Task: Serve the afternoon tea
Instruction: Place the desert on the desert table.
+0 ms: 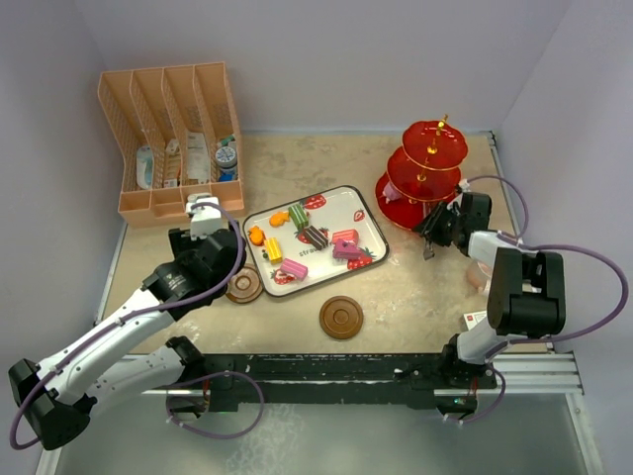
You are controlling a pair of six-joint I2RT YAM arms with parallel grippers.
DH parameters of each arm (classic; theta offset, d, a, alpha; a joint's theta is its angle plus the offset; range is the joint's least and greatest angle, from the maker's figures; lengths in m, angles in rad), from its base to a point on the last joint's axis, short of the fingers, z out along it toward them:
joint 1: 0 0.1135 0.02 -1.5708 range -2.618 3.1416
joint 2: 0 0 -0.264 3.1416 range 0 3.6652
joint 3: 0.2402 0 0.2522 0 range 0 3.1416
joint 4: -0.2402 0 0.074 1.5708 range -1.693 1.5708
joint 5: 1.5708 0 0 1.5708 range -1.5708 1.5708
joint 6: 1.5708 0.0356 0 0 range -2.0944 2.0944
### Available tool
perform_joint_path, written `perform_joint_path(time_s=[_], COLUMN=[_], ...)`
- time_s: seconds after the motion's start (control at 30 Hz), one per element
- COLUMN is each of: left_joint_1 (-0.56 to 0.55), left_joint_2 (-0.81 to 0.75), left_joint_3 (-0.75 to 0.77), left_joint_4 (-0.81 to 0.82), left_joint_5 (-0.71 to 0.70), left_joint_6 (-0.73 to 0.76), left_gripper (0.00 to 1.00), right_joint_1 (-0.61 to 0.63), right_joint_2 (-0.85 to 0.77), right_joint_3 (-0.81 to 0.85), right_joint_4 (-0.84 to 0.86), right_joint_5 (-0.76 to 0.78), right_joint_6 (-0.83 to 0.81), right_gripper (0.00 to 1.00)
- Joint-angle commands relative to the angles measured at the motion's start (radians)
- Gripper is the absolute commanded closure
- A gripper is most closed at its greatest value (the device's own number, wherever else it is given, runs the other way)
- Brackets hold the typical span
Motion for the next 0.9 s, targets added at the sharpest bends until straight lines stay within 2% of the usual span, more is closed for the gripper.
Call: perform_joint_path(time_s=[0.0, 0.17, 0.33, 0.57, 0.87], left_joint_1=[0.002, 0.003, 0.004, 0.003, 0.003], left_joint_2=[0.0, -0.002, -0.002, -0.002, -0.011], left_joint_3=[0.026, 0.025, 0.026, 0.025, 0.022], left_joint_4=[0.019, 0.019, 0.019, 0.021, 0.022], left_joint_5=[-0.019, -0.023, -0.022, -0.016, -0.009], left_joint_6=[0.004, 0.003, 0.003, 0.006, 0.009], left_gripper=[0.15, 0.15, 0.15, 0.15, 0.15], right_joint_1=[-0.006, -0.007, -0.008, -0.01, -0.011], right_joint_2=[0.023, 0.021, -0.022, -0.058, -0.07], right_joint_3=[0.044, 0.044, 0.052, 0.051, 0.04], right_joint_4=[0.073, 0.073, 0.029, -0.032, -0.121], right_joint_5=[-0.061, -0.058, -0.003, 0.022, -0.029], right_joint_6=[-0.039, -0.036, -0.027, -0.02, -0.015], right_gripper=[0.66, 0.56, 0.54, 0.55, 0.66])
